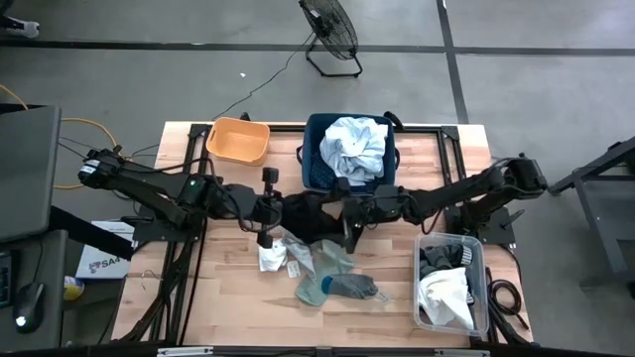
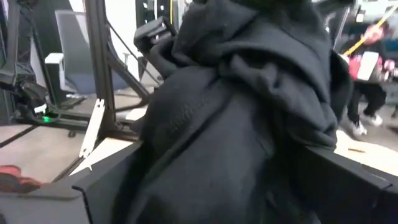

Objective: Pick & Place Cloths
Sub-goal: Put the black boxer shorts into the transparent bin

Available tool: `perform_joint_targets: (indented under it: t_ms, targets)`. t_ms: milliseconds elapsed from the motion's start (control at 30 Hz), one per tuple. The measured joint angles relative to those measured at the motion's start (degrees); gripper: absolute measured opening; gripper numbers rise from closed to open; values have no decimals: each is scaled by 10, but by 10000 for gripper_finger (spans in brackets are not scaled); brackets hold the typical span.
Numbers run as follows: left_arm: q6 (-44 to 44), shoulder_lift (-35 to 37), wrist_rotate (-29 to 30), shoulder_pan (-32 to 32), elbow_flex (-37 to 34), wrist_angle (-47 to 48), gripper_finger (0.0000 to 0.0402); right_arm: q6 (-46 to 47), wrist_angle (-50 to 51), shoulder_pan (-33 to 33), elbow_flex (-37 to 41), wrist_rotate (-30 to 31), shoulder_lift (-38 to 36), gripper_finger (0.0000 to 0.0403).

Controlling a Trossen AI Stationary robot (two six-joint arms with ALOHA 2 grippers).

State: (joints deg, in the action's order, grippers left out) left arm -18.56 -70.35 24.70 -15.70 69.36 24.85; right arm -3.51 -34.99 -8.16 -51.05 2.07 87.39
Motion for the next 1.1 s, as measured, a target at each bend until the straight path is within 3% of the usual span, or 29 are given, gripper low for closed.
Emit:
perform_joint_targets:
  t_ms: [333, 433, 700, 867, 1100]
  targets:
    - [-14, -11, -49, 0, 0, -72, 30, -42, -157, -1, 0, -12, 55, 383]
    - [-23, -22, -59, 0, 0, -86, 30, -43, -194, -1, 0, -41, 69, 383]
    - [-46, -54, -65, 0, -1, -132, 30, -32, -213, 0, 0, -74, 70, 366]
    - [-52, -62, -81, 4, 0, -147, 30, -18, -201, 0, -1, -91, 70, 314]
    - [-40, -61, -101, 14, 0, -158, 30, -21, -184, 0, -1, -93, 70, 191]
